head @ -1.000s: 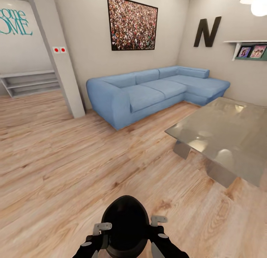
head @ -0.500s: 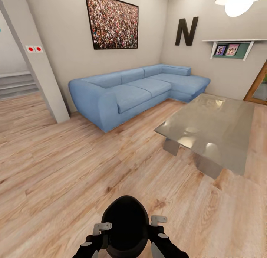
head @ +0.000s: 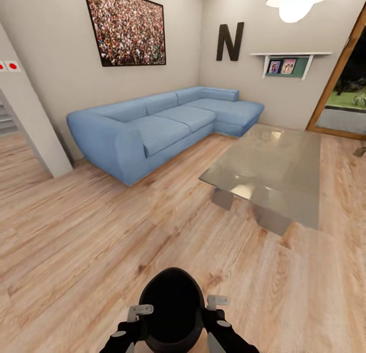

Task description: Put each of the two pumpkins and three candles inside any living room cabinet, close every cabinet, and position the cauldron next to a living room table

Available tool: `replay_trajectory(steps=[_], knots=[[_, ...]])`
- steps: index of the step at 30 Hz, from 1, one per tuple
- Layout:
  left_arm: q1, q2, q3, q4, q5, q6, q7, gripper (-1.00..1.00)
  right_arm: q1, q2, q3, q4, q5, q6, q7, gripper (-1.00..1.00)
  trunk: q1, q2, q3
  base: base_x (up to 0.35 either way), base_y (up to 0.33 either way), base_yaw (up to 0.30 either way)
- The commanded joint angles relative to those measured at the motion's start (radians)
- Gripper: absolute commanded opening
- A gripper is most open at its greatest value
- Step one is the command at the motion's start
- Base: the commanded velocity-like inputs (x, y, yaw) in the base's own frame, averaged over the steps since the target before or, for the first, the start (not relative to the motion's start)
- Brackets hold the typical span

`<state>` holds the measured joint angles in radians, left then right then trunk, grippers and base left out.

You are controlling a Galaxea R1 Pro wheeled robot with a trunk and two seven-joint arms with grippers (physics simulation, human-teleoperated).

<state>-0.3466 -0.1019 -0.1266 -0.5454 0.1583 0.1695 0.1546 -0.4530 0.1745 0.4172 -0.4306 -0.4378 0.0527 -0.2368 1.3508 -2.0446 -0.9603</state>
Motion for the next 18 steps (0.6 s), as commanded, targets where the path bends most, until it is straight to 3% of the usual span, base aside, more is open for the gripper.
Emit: replay_trajectory(steps=[1,18], knots=[[0.000,0.001,-0.008,-0.002,0.023,0.004,0.000,-1.00,-0.001,0.000,0.003,-0.031,-0.004,0.000,0.015,-1.00,0.000,0.000,-0.001,0.114,0.177,-0.256],[0.000,0.001,-0.008,-0.002,0.023,0.004,0.000,-1.00,-0.001,0.000,0.003,-0.031,-0.004,-0.005,0.015,-1.00,0.000,0.000,-0.008,0.123,0.177,-0.256]])
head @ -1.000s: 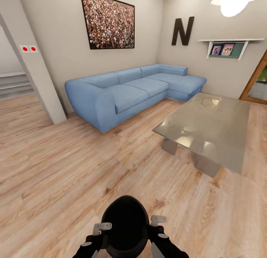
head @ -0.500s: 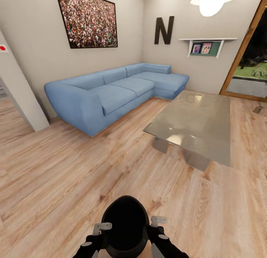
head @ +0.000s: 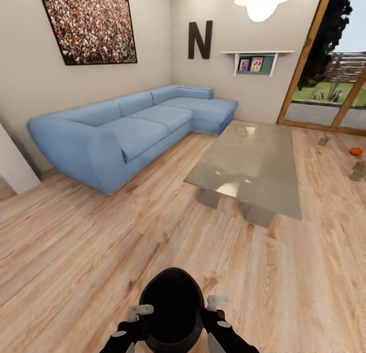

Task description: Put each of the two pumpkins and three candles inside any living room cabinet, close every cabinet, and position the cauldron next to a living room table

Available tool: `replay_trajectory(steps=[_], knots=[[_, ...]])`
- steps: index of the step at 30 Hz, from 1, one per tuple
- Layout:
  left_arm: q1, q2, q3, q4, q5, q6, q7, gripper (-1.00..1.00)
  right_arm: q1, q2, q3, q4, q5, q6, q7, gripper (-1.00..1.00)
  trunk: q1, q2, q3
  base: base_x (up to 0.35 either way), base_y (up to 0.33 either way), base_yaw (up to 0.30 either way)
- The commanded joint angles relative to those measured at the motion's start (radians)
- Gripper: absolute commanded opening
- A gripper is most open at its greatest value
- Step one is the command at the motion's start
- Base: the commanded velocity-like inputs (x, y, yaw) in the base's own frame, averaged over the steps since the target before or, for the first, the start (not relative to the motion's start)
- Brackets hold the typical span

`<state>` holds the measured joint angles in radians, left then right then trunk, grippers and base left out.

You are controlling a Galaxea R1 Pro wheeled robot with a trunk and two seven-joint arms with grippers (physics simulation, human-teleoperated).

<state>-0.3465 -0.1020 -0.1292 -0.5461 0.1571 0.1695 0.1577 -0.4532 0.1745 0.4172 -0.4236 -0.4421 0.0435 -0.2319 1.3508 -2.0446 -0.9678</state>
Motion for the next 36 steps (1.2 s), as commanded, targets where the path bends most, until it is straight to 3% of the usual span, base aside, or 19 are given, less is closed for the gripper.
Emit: replay_trajectory(steps=[1,21,36], knots=[[0.000,0.001,-0.006,-0.002,0.024,0.004,-0.004,-1.00,-0.001,0.000,0.003,-0.038,0.000,0.004,0.010,-1.00,0.000,0.000,-0.001,0.139,0.177,-0.255],[0.000,0.001,-0.005,-0.002,0.024,0.004,-0.003,-1.00,-0.001,0.000,0.003,-0.038,0.000,0.004,0.010,-1.00,0.000,0.000,-0.010,0.129,0.141,-0.253],[0.000,0.002,-0.004,-0.002,0.024,0.004,-0.003,-1.00,-0.001,0.000,0.003,-0.038,0.000,0.004,0.010,-1.00,0.000,0.000,-0.016,0.042,0.121,-0.243]])
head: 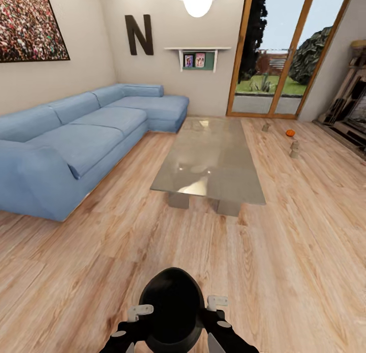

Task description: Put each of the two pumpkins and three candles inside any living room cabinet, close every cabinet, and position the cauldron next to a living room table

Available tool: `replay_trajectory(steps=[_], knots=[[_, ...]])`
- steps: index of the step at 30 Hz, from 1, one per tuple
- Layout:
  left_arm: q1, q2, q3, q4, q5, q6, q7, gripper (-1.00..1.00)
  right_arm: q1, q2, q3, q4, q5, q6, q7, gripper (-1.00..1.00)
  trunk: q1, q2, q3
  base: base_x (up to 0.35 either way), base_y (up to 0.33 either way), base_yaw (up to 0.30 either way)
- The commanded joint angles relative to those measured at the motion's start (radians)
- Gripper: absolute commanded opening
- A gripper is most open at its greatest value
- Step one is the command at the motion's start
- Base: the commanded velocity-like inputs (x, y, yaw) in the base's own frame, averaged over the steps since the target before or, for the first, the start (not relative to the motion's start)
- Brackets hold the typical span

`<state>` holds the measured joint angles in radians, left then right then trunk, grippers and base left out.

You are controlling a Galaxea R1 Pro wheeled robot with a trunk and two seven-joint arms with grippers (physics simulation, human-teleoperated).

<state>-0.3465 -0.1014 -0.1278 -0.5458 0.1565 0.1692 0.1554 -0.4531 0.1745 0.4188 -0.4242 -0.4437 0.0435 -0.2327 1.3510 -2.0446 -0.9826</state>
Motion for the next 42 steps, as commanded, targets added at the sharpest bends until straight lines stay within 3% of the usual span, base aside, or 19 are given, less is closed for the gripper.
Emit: replay_trajectory(steps=[1,9,20,33,42], knots=[[0.000,0.001,-0.006,-0.002,0.024,0.004,-0.001,-1.00,-0.001,0.000,0.001,-0.038,0.002,0.004,0.011,-1.00,0.000,0.000,-0.001,0.044,0.139,-0.243],[0.000,0.001,-0.006,-0.002,0.025,0.004,-0.001,-1.00,-0.001,0.000,0.001,-0.038,0.002,0.004,0.010,-1.00,0.000,0.000,-0.003,0.176,0.166,-0.189],[0.000,0.001,-0.006,-0.002,0.025,0.004,0.000,-1.00,-0.001,0.000,0.001,-0.038,0.002,0.002,0.011,-1.00,0.000,0.000,-0.003,0.234,0.155,-0.016],[0.000,0.001,-0.006,-0.002,0.024,0.004,0.000,-1.00,-0.001,0.000,0.002,-0.038,0.002,0.001,0.012,-1.00,0.000,0.000,-0.003,0.025,0.004,0.000],[0.000,0.002,-0.005,-0.002,0.024,0.004,0.000,-1.00,-0.001,0.000,0.002,-0.038,0.002,0.003,0.011,-1.00,0.034,-0.063,-0.031,0.000,0.000,0.000]])
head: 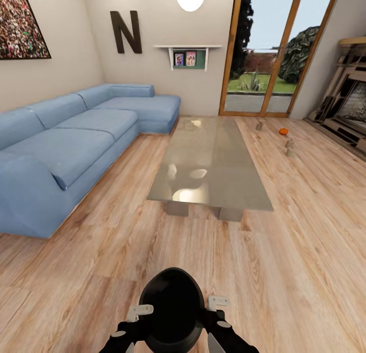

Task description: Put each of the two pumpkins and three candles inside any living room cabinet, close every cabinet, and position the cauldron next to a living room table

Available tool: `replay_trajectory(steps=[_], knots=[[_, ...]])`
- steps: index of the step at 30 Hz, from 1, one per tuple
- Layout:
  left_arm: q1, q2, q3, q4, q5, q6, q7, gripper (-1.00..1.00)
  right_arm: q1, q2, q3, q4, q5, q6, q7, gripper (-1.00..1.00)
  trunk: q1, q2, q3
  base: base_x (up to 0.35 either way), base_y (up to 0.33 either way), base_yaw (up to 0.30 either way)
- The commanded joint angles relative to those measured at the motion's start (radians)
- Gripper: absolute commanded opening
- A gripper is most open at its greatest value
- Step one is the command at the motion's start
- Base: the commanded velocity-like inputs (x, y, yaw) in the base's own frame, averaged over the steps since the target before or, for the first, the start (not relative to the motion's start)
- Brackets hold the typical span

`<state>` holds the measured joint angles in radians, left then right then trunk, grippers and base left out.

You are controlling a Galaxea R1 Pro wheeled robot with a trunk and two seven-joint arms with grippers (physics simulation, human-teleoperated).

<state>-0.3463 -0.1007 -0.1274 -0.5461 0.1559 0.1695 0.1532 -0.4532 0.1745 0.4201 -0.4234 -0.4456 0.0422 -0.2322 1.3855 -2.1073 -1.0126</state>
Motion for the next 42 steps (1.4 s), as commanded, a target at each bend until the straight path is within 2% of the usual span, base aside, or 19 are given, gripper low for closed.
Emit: replay_trajectory(steps=[1,6,13,23,42], knots=[[0.000,0.001,-0.005,-0.002,0.025,0.004,0.002,-1.00,-0.001,0.000,0.000,-0.038,0.004,0.004,0.011,-1.00,0.004,-0.008,-0.004,0.000,0.000,0.000],[0.000,0.001,-0.005,-0.002,0.025,0.004,0.002,-1.00,-0.001,0.000,0.000,-0.038,0.004,0.004,0.011,-1.00,0.023,-0.043,-0.020,0.000,0.000,-0.028],[0.000,0.001,-0.005,-0.002,0.024,0.004,0.002,-1.00,-0.001,0.000,0.000,-0.038,0.004,0.003,0.011,-1.00,0.050,-0.092,-0.042,0.000,0.000,-0.245],[0.000,0.002,-0.004,-0.002,0.025,0.004,0.003,-1.00,-0.001,0.000,0.000,-0.038,0.004,0.004,0.010,-1.00,0.050,-0.092,-0.042,0.031,0.000,-0.094],[0.000,0.002,-0.004,-0.002,0.025,0.004,0.003,-1.00,-0.001,0.000,0.000,-0.038,0.004,0.004,0.011,-1.00,0.050,-0.092,-0.042,0.268,0.000,-0.025]])
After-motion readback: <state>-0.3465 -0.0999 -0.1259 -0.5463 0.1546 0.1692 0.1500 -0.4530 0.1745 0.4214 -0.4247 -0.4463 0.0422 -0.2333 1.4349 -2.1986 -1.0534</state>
